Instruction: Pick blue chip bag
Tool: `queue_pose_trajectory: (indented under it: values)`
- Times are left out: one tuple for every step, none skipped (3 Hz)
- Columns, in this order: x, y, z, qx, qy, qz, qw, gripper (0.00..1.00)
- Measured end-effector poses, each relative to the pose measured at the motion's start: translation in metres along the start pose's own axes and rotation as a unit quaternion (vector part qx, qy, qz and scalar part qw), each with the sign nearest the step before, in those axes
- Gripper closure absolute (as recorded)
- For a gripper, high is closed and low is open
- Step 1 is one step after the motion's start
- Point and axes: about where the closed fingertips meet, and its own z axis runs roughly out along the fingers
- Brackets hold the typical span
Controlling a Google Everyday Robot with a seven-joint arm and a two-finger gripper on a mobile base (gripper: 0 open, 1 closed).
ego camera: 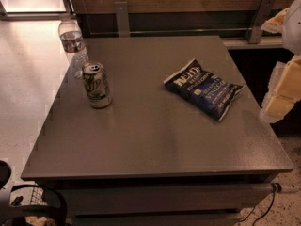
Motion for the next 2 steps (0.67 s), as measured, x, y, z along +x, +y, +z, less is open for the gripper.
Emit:
queue_pose_trajectory:
  values:
    - [0.000,0.000,0.000,0.000,0.000,0.000,1.0000,0.00]
    - [-0.001,-0.014,0.013,-0.012,-0.008,0.004,0.9999,0.00]
